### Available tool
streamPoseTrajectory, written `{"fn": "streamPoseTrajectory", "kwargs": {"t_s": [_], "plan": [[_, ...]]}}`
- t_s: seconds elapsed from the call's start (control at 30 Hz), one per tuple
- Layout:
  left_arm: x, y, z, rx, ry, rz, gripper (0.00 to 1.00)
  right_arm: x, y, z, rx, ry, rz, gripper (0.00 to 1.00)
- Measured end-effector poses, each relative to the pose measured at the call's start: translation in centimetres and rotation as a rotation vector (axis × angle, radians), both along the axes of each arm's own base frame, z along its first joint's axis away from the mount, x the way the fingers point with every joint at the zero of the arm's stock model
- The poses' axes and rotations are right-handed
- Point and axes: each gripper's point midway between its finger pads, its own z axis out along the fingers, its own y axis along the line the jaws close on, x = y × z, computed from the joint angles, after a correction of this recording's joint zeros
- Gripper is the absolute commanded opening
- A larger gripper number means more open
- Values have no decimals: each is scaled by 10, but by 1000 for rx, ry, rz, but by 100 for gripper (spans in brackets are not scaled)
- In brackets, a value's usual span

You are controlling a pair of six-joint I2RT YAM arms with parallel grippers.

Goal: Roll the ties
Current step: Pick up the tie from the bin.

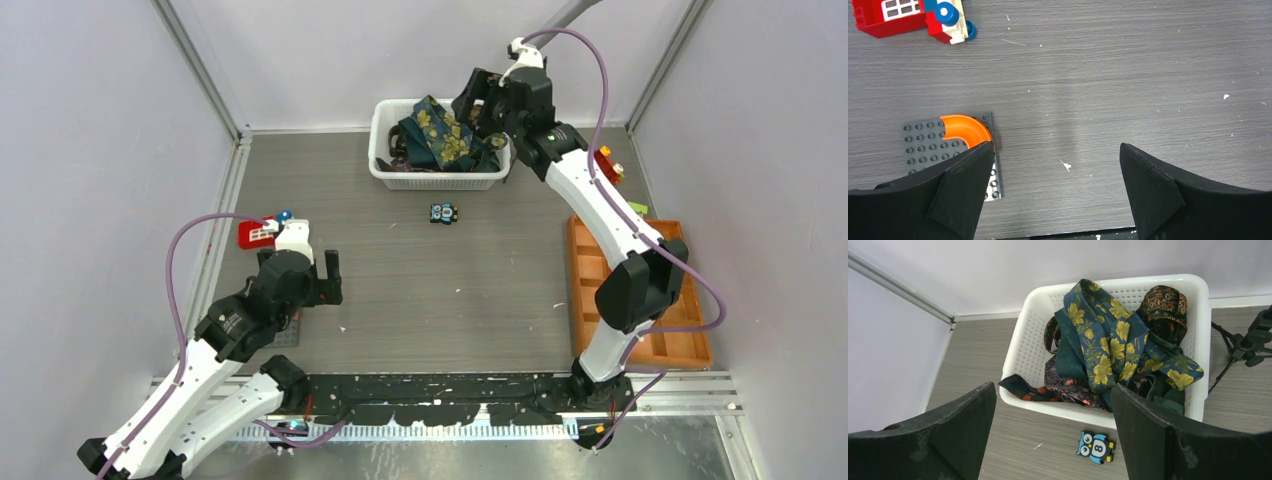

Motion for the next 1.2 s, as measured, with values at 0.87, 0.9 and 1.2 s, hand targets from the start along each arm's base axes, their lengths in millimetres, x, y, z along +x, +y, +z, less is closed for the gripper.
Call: {"fn": "streamPoseTrajectory", "kwargs": {"t_s": [0.87,0.9,1.2], "plan": [[4,-1,-10,41,45,6,98,119,34,-165,-286,205,10,86],[4,-1,-11,43,46,6,98,121,35,-175,-294,218,12,86],[5,-2,-14,54,61,6,98,130,39,-226,-327,272,24,71]]}}
